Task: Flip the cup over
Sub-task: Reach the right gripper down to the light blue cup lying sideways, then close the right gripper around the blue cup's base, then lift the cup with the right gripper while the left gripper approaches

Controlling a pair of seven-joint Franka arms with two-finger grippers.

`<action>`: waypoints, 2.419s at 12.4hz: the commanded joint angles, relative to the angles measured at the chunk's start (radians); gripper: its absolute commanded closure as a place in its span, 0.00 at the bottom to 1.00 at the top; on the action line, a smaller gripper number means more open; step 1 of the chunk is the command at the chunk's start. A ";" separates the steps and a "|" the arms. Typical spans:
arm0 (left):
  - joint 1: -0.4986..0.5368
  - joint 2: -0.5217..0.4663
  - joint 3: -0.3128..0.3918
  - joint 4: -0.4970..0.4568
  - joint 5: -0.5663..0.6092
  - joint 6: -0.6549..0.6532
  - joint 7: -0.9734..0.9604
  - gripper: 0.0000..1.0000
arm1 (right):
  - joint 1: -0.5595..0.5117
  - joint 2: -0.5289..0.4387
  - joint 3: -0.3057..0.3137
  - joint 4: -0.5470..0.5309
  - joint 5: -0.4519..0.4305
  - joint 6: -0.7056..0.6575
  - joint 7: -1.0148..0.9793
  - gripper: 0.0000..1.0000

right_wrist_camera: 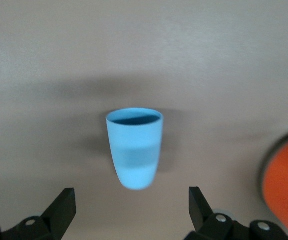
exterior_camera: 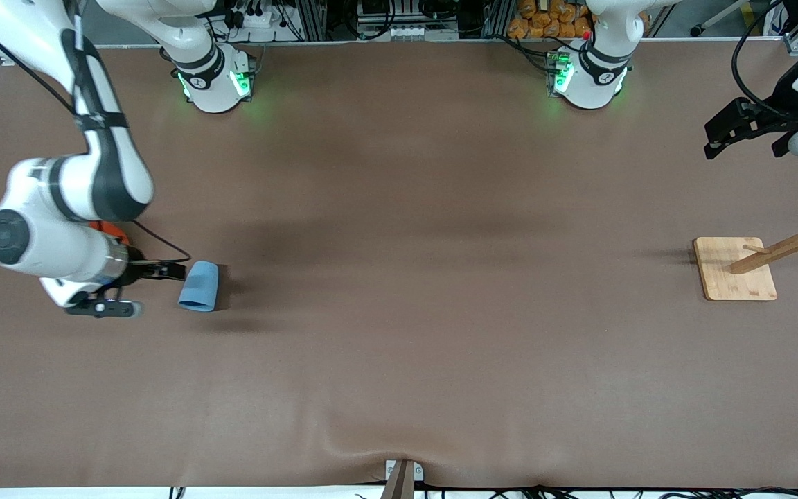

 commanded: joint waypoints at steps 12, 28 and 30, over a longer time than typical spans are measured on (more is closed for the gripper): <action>0.016 0.006 -0.005 0.014 -0.016 0.009 0.014 0.00 | 0.005 0.096 -0.006 -0.136 0.003 0.270 -0.161 0.00; 0.015 0.002 -0.010 0.015 -0.016 0.014 0.018 0.00 | 0.045 0.126 0.116 0.057 0.006 0.038 -0.107 0.83; 0.016 -0.004 -0.005 0.018 -0.016 0.012 0.020 0.00 | 0.099 0.138 0.165 0.138 -0.020 0.017 -0.109 0.83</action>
